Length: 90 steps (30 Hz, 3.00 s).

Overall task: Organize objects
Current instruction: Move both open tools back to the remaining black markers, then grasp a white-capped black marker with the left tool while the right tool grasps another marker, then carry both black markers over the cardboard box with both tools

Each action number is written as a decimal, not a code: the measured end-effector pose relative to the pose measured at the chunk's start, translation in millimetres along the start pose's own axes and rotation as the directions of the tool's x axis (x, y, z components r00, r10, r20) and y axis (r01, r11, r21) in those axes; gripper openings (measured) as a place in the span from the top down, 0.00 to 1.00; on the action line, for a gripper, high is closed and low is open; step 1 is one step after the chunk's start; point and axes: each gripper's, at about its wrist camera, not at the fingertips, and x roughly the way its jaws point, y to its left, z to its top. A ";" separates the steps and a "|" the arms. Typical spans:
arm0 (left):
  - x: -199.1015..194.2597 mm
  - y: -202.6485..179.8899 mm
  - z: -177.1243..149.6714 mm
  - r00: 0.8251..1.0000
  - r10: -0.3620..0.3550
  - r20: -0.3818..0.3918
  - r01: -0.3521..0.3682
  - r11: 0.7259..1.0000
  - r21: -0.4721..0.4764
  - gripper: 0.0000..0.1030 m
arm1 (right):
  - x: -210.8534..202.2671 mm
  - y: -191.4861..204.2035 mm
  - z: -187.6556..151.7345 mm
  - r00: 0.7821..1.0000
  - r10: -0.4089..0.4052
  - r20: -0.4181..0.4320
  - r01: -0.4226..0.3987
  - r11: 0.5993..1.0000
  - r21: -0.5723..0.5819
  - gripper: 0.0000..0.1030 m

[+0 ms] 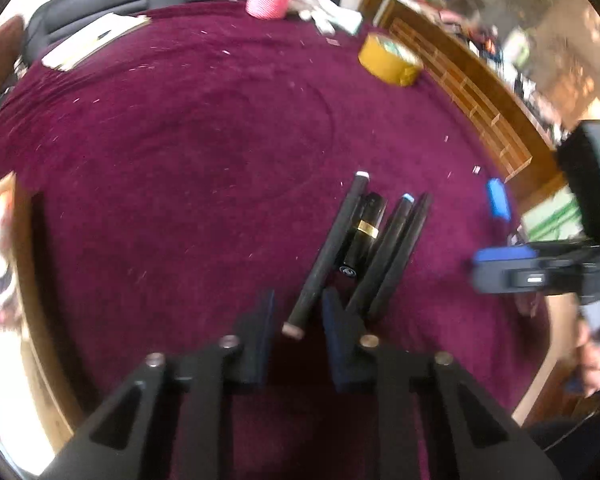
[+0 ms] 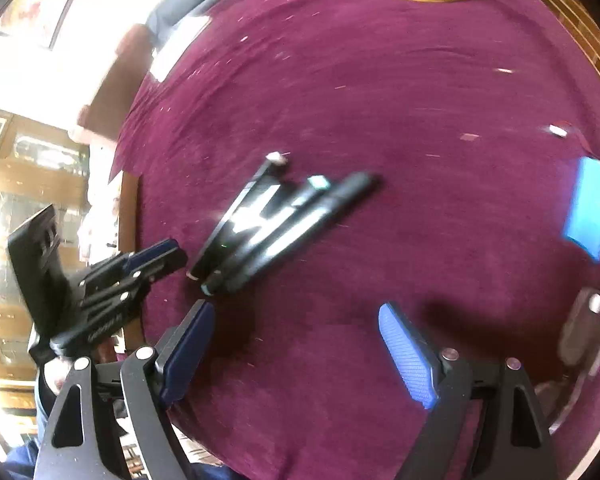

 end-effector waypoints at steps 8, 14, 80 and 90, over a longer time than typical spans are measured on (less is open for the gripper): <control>27.3 -29.0 14.3 0.991 0.085 -0.107 -0.064 0.981 0.186 0.79 | -22.7 -44.6 -18.7 1.000 -0.001 0.011 0.001 0.998 0.056 0.14; 53.0 -40.2 31.1 0.989 0.129 -0.070 -0.108 0.963 0.248 0.82 | -26.0 -37.8 -31.4 0.999 -0.021 0.036 0.018 0.997 0.078 0.14; -70.2 37.1 -83.0 0.980 0.062 0.189 -0.017 0.973 -0.232 0.86 | 26.0 118.3 -19.9 0.990 -0.123 0.070 0.134 0.974 -0.184 0.84; -127.1 81.2 -101.0 0.953 0.121 0.277 -0.023 0.943 -0.332 0.86 | 45.1 204.6 -36.3 1.000 -0.026 0.006 0.026 0.944 -0.328 0.84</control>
